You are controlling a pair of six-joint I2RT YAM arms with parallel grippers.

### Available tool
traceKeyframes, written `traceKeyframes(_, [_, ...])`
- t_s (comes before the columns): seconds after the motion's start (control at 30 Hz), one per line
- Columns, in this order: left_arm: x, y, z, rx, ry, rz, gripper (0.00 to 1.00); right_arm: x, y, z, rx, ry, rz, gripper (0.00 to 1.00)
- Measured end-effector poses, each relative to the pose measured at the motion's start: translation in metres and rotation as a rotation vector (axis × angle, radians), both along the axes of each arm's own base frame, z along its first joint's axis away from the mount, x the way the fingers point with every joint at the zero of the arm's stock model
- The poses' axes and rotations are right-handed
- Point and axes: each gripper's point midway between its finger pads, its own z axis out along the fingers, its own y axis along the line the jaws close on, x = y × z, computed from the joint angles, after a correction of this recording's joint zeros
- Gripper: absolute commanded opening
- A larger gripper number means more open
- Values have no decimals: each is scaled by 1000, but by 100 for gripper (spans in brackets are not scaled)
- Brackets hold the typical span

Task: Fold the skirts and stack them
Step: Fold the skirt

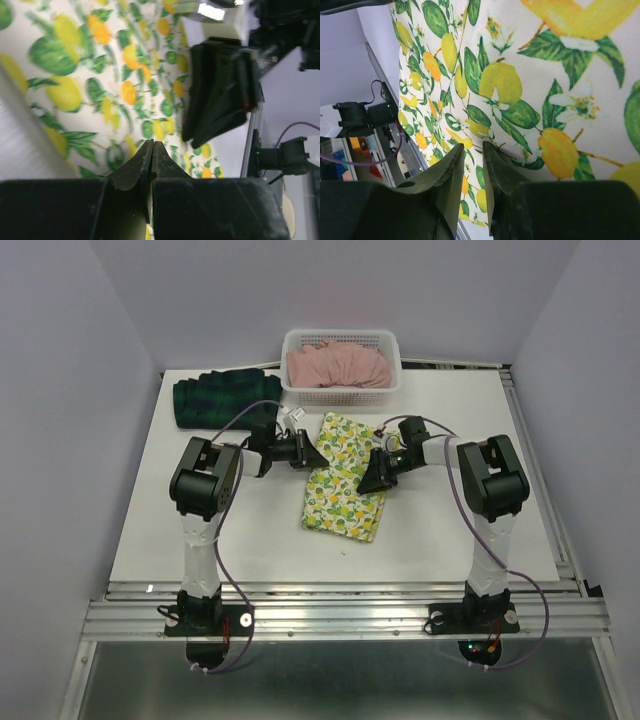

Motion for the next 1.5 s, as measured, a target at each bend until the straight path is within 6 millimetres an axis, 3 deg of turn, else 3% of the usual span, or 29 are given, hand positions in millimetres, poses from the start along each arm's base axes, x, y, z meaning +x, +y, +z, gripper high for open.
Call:
traceKeyframes(0.1, [5, 3, -42, 27, 116, 44, 10, 0, 0, 0, 0, -8, 8, 30])
traceKeyframes(0.13, [3, 4, -47, 6, 154, 37, 12, 0, 0, 0, 0, -10, 10, 30])
traceKeyframes(0.27, [11, 6, -44, -15, 187, 55, 30, 0, -1, 0, -1, -20, 20, 30])
traceKeyframes(0.4, [5, 11, -33, 41, 155, 46, 47, 0, -1, 0, 3, -26, 27, 32])
traceKeyframes(0.5, [-3, 24, -8, 193, -22, 14, 53, 0, 0, 1, 4, -26, 28, 34])
traceKeyframes(0.6, [-12, 34, 47, 359, -354, -25, 54, 0, 0, 3, 5, -23, 28, 38])
traceKeyframes(0.67, [-45, 30, 90, 478, -647, -95, 54, -1, 1, 4, 3, -23, 30, 39])
traceKeyframes(0.7, [-58, 28, 99, 519, -744, -124, 57, -1, 2, 5, 2, -22, 28, 40])
traceKeyframes(0.77, [-102, 17, 116, 562, -953, -228, 62, 0, 2, 8, -3, -18, 21, 41])
traceKeyframes(0.83, [-131, 18, 109, 615, -1078, -304, 63, 0, 1, 9, -13, -11, 8, 42])
traceKeyframes(0.93, [-166, 26, 58, 747, -1125, -448, 63, 5, 0, 12, -36, -11, -13, 43])
traceKeyframes(1.03, [-186, 31, 9, 862, -1088, -590, 63, 13, -1, 19, -56, -35, -33, 43])
traceKeyframes(1.1, [-195, 28, -11, 908, -1082, -662, 64, 22, -1, 25, -65, -64, -44, 43])
traceKeyframes(1.3, [-198, 16, -36, 972, -1104, -732, 63, 34, 0, 28, -74, -95, -53, 43])
traceKeyframes(1.5, [-177, -4, -42, 1005, -1143, -702, 61, 33, 0, 13, -78, -70, -47, 42])
